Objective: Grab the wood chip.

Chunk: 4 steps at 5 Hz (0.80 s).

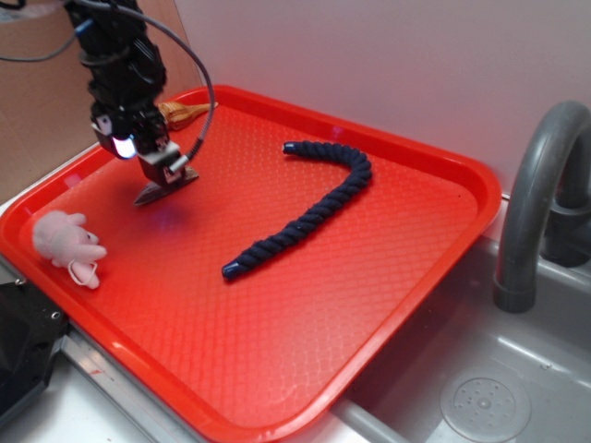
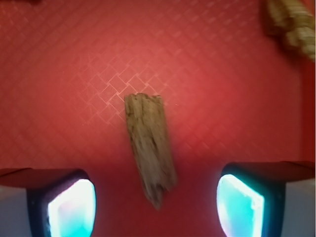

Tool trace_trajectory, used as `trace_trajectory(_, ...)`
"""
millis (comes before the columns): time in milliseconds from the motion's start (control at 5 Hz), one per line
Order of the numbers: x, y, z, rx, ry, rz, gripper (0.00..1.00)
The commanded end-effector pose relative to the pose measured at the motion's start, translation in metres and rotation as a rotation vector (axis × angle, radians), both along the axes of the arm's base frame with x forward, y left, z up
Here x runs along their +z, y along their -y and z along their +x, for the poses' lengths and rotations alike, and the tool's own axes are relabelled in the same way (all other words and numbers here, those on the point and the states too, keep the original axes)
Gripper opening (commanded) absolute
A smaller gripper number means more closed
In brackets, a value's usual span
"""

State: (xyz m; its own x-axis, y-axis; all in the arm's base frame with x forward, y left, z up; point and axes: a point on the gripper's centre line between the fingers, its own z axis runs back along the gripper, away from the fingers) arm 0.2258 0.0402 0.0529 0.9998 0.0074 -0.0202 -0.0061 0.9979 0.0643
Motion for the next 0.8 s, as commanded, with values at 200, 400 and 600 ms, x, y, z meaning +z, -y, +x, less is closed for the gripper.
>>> trace_trajectory(200,-0.019,-0.006,-0.018,-0.058,-0.030,0.012,1.00)
trace_trajectory(400,-0.017,-0.020,-0.013,-0.020,-0.029,0.020,1.00)
trace_trajectory(600,-0.018,-0.030,-0.008,0.001,-0.036,0.020,1.00)
